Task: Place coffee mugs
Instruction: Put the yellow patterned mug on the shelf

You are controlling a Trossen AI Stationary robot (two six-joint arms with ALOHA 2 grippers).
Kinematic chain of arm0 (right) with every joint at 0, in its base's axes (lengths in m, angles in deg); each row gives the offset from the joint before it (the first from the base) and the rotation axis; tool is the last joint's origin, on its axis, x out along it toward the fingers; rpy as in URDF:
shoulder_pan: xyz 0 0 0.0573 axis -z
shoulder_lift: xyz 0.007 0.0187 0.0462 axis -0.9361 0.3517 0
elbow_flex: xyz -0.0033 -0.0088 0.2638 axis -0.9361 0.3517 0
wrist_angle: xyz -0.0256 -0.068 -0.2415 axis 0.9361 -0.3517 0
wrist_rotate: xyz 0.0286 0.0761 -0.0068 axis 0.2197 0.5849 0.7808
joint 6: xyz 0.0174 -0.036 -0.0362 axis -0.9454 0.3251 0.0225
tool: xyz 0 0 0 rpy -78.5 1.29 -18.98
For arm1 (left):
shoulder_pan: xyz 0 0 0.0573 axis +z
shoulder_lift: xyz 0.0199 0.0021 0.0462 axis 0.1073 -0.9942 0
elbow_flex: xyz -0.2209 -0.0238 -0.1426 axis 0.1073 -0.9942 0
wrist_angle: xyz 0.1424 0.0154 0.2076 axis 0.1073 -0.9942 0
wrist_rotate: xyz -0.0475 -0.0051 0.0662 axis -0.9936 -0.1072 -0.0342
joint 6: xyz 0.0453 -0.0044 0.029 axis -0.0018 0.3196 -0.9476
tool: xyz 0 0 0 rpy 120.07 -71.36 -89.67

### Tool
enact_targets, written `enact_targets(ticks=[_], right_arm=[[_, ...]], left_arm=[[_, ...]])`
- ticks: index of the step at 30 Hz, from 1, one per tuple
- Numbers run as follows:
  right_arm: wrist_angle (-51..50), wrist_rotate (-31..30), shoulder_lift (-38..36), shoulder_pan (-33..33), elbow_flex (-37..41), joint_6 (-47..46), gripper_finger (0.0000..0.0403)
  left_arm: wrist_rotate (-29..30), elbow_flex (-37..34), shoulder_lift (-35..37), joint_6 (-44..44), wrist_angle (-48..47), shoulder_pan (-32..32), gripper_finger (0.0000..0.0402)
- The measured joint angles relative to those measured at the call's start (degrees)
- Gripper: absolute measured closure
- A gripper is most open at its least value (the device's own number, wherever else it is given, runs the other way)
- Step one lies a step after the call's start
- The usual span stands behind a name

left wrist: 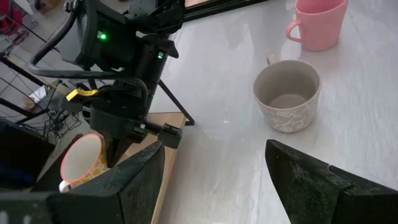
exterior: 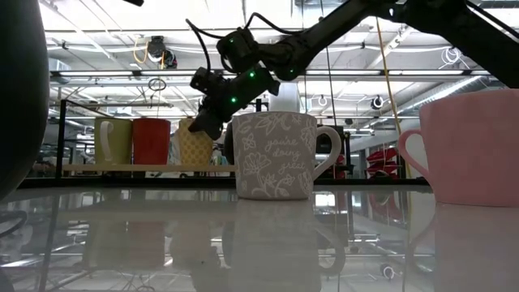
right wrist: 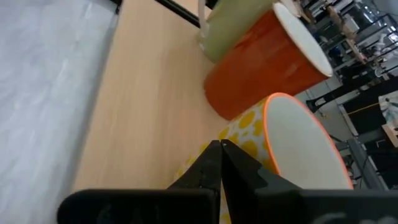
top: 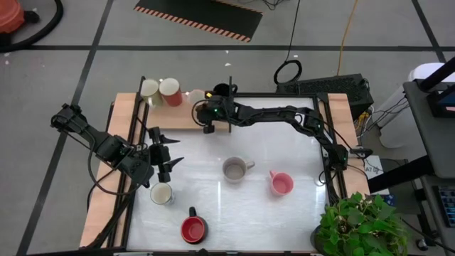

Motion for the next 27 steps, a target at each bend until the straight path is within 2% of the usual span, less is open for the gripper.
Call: enact_targets(ticks=[15,27], right_arm=[[3.51,0.08,0.0,1.48,-0.04,0.58,0.0399],[4.94,-3.16,-0.02,2.19,-0.04,2.52,0.0399]], left_arm=[[0.74,0.0,0.0,0.0,0.16,0.0,0.0119],[0.76,0.0,0.0,0.0,0.22,0.0,0.0119]])
